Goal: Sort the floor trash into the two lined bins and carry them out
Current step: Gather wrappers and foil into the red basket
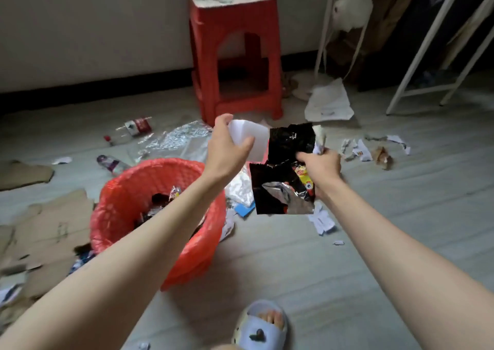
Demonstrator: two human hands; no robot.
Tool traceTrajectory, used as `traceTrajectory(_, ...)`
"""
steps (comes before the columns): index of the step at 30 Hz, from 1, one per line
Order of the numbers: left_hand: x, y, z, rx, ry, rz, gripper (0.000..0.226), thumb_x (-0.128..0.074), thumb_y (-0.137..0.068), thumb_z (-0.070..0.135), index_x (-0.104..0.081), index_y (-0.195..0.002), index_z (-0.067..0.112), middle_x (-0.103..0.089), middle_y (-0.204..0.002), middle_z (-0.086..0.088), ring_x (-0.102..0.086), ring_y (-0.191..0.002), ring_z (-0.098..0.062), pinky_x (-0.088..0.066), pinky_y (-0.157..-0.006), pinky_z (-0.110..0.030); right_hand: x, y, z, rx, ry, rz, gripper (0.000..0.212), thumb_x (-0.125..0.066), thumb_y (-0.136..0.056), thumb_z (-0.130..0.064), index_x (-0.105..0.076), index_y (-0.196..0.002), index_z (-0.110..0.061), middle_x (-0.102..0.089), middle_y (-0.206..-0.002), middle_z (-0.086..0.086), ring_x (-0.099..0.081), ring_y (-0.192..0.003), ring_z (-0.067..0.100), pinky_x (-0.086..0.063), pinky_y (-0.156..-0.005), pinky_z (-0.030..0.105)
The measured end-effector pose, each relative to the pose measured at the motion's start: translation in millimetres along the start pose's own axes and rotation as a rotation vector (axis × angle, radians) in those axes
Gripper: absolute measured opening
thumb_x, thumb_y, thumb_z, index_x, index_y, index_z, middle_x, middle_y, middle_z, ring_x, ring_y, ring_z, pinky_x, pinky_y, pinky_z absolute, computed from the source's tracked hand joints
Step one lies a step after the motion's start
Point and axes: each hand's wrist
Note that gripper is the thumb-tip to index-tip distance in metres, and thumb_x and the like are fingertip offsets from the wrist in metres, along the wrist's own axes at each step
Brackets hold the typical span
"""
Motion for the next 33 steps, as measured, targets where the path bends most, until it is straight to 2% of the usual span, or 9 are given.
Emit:
traceTrajectory(4, 66.4, 1.2, -0.1, -0.138, 0.002, 0.277, 0.054, -0.061, -0.082, 0.015, -0.039, -0.131, 0.011, -0.050, -0.126, -0.011, -0.050, -0.115, -0.026, -0.041, -0.101, -0.042, -68.7, 39.1, -30.0, 0.026, -0.080, -0.079, 0.015, -0.068, -0.078, -0.013, -0.054, -0.080, -0.013, -0.059, -0.083, 0.004, -0.058, -0.083, 0.023, -0.043, -0.072, 0.027)
traceTrajectory(8, 105.4, -1.1, -23.6, -0.104, -0.039, 0.417, 0.054, -0.060, -0.081, 0.012, -0.040, -0.131, 0.012, -0.050, -0.128, -0.008, -0.048, -0.116, -0.025, -0.040, -0.101, -0.040, -125.9, 65.5, -38.2, 0.031, -0.052, -0.172, 0.030, -0.063, -0.082, -0.015, -0.041, -0.063, -0.018, -0.046, -0.064, -0.003, -0.049, -0.075, 0.022, -0.038, -0.066, 0.027)
traceTrajectory(14, 150.0, 7.2, -92.8, 0.112, -0.046, 0.490, 0.053, -0.059, -0.087, 0.026, -0.033, -0.133, 0.020, -0.052, -0.120, -0.005, -0.050, -0.112, -0.023, -0.043, -0.095, -0.037, -196.1, 78.6, -5.8, 0.067, 0.159, -0.343, 0.017, -0.059, -0.086, -0.022, -0.047, -0.077, -0.014, -0.054, -0.086, 0.007, -0.051, -0.083, 0.025, -0.041, -0.075, 0.033)
traceTrajectory(17, 150.7, 7.4, -125.2, 0.221, -0.117, 0.402, 0.046, -0.057, -0.089, 0.031, -0.040, -0.129, 0.017, -0.055, -0.121, -0.009, -0.053, -0.111, -0.026, -0.045, -0.091, -0.036, -218.3, 78.0, 18.9, 0.025, 0.358, -0.464, 0.028, -0.060, -0.088, -0.028, -0.059, -0.103, -0.004, -0.063, -0.105, 0.014, -0.059, -0.100, 0.032, -0.045, -0.085, 0.033)
traceTrajectory(21, 129.3, 5.8, -150.8, 0.314, -0.260, 0.104, 0.047, -0.056, -0.089, 0.026, -0.041, -0.133, 0.015, -0.053, -0.130, -0.014, -0.048, -0.121, -0.030, -0.038, -0.094, -0.033, -230.5, 73.0, 38.3, 0.029, 0.475, -0.575, 0.057, -0.063, -0.083, -0.025, -0.046, -0.131, 0.001, -0.056, -0.129, 0.016, -0.055, -0.118, 0.031, -0.045, -0.091, 0.031)
traceTrajectory(24, 115.3, 14.9, -173.8, 0.371, -0.303, 0.016, 0.052, -0.057, -0.088, 0.022, -0.038, -0.136, 0.013, -0.045, -0.133, -0.017, -0.043, -0.124, -0.030, -0.034, -0.096, -0.030, -224.2, 72.3, 44.1, 0.260, 0.568, -0.585, 0.070, -0.059, -0.081, -0.027, -0.030, -0.143, -0.015, -0.046, -0.141, 0.010, -0.046, -0.127, 0.030, -0.039, -0.106, 0.041)
traceTrajectory(28, 106.9, 31.7, -203.5, 0.557, -0.382, -0.203, 0.055, -0.058, -0.089, 0.023, -0.037, -0.140, 0.012, -0.039, -0.137, -0.021, -0.042, -0.126, -0.031, -0.035, -0.097, -0.029, -208.8, 71.2, 54.2, 0.626, 0.856, -0.688, 0.058, -0.044, -0.093, -0.015, -0.024, -0.147, -0.019, -0.021, -0.154, 0.010, -0.026, -0.141, 0.029, -0.025, -0.115, 0.039)
traceTrajectory(30, 107.4, 36.5, -214.8, 0.599, -0.407, -0.221, 0.058, -0.057, -0.090, 0.024, -0.036, -0.142, 0.013, -0.038, -0.137, -0.023, -0.036, -0.130, -0.032, -0.033, -0.103, -0.032, -208.1, 72.7, 62.0, 0.644, 0.981, -0.769, 0.054, -0.041, -0.094, -0.011, -0.027, -0.146, -0.012, -0.017, -0.155, 0.010, -0.022, -0.142, 0.031, -0.025, -0.115, 0.040)
traceTrajectory(33, 112.5, 40.9, -225.0, 0.560, -0.413, -0.043, 0.050, -0.056, -0.086, 0.012, -0.045, -0.135, 0.014, -0.039, -0.122, -0.014, -0.043, -0.116, -0.033, -0.038, -0.100, -0.035, -214.1, 76.8, 70.7, 0.676, 1.170, -0.883, 0.045, -0.036, -0.093, -0.009, -0.036, -0.138, -0.004, -0.030, -0.146, 0.014, -0.023, -0.139, 0.032, -0.026, -0.112, 0.040)
Point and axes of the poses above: each hand's wrist, its own y-axis away from the middle knuckle, its own x-axis out of the back of the hand, z = x × y
